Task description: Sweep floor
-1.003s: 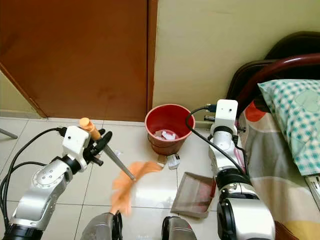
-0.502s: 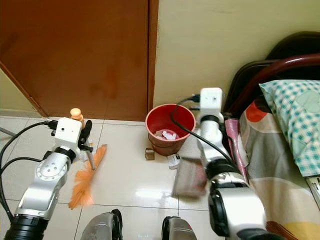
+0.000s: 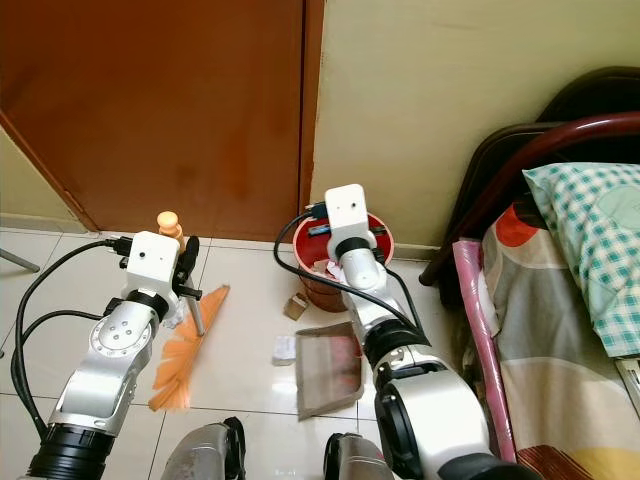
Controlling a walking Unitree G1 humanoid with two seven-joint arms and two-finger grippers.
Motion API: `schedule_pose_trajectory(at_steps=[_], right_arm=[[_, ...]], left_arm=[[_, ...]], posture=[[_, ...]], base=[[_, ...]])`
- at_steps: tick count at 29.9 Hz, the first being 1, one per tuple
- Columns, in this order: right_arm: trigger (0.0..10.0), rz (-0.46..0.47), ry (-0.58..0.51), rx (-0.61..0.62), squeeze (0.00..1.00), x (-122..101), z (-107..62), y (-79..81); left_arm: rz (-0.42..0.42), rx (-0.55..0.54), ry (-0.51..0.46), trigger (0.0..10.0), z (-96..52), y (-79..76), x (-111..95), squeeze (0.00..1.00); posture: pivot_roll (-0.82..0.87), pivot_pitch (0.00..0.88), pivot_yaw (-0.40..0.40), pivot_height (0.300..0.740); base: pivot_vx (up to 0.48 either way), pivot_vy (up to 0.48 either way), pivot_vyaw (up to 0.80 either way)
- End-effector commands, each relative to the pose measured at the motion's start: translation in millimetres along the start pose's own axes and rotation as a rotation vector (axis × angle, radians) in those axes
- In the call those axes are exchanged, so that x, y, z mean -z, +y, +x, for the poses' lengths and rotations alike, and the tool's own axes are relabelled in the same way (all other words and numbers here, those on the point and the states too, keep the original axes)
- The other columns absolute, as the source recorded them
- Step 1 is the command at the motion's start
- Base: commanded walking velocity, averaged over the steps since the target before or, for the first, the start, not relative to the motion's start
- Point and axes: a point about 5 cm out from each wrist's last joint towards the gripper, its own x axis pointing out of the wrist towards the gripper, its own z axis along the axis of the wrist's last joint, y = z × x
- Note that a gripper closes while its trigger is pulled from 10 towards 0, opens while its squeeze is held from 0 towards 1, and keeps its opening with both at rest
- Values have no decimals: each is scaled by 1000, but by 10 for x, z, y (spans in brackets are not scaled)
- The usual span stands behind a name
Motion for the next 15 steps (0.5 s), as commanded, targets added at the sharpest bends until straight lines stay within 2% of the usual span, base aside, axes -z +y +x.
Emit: schedule_pose_trajectory(at_steps=[1,6,7,10,12,15], right_arm=[[10000,3,7,-22,0,65,-42,-8],[10000,85,-66,41,0,22,-79,-265],[10000,121,-92,69,0,-11,-84,-362],[10000,192,-112,105,0,-46,-94,-521],[10000,232,-116,110,0,-50,-108,-599],[10000,233,-120,112,0,-28,-150,-675]], left_arm=[[-12,38,-21,10000,4,-72,-57,0],[-30,109,-5,10000,-31,-152,-50,0],[-36,120,0,10000,-49,-167,-43,0],[-47,141,7,10000,-78,-220,-31,0],[-52,157,13,10000,-94,-267,-20,0],[-63,178,20,10000,-120,-327,-8,0]], posture=[[108,128,-66,740],[108,131,-67,740],[110,132,-66,740],[110,132,-65,740],[110,131,-67,740],[109,129,-68,740]], base=[[0,0,0],[0,0,0],[0,0,0],[0,0,0],[0,0,0],[0,0,0]])
